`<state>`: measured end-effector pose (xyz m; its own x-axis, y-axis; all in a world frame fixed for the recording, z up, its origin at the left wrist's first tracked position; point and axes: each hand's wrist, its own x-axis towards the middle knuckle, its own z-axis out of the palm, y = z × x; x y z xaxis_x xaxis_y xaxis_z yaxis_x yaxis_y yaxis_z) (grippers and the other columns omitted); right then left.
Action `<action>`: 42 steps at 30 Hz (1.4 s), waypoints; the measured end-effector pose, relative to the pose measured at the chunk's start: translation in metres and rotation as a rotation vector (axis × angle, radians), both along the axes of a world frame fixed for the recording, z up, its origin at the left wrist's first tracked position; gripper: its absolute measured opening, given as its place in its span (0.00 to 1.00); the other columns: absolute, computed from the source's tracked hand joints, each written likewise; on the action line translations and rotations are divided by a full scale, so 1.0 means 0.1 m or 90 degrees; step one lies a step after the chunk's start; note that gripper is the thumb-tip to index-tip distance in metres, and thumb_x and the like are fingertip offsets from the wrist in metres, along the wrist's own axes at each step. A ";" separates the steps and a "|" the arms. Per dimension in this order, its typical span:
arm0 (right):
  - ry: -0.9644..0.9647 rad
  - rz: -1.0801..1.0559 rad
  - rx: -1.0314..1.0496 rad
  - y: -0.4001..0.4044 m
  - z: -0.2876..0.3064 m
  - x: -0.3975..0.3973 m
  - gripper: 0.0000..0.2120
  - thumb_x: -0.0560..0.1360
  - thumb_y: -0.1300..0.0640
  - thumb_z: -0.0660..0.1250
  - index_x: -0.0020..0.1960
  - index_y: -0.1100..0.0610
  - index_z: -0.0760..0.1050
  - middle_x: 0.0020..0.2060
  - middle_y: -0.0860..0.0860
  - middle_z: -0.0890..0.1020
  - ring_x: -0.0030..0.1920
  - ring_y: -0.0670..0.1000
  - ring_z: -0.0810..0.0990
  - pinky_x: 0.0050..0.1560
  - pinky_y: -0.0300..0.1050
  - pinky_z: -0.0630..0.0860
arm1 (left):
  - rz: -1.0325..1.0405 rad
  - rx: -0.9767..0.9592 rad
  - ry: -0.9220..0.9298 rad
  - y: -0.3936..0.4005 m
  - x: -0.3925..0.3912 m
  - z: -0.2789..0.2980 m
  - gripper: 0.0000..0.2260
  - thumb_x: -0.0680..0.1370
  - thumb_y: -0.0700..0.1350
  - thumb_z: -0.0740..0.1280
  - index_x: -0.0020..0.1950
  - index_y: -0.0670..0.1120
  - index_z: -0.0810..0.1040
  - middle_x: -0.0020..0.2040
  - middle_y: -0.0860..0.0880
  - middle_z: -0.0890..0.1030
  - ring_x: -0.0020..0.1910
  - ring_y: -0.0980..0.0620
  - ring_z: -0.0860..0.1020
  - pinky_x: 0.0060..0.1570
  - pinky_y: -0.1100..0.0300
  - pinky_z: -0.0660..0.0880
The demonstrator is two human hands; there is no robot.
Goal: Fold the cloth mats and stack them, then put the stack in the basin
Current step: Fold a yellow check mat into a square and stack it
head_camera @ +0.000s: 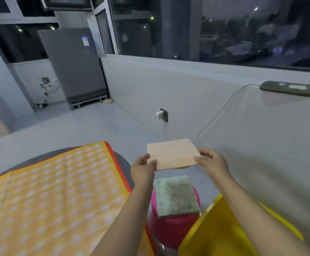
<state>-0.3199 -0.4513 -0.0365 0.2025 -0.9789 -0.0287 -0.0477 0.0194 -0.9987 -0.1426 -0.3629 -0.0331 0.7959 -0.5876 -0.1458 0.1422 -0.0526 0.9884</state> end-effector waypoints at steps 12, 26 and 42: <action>0.262 0.026 0.131 -0.18 -1.61 0.03 0.15 0.69 0.67 0.71 0.55 0.62 0.78 0.51 0.55 0.81 0.51 0.53 0.79 0.53 0.43 0.73 | 0.045 0.249 0.061 -0.26 -0.24 -1.64 0.23 0.73 0.27 0.57 0.65 0.41 0.73 0.63 0.43 0.77 0.59 0.43 0.76 0.57 0.57 0.73; 0.416 0.012 0.072 -0.10 -1.96 0.10 0.15 0.71 0.62 0.72 0.57 0.60 0.75 0.53 0.56 0.80 0.54 0.54 0.78 0.44 0.36 0.66 | -0.008 0.304 -0.064 -0.13 -0.31 -1.99 0.21 0.76 0.31 0.59 0.69 0.42 0.72 0.66 0.47 0.75 0.64 0.48 0.74 0.65 0.56 0.70; 0.502 0.033 -0.001 -0.03 -2.12 0.12 0.15 0.74 0.61 0.68 0.61 0.57 0.74 0.55 0.56 0.75 0.57 0.55 0.73 0.54 0.42 0.70 | 0.104 0.332 0.028 -0.19 -0.27 -2.18 0.03 0.77 0.40 0.66 0.47 0.49 0.75 0.43 0.52 0.71 0.39 0.52 0.72 0.24 0.75 0.64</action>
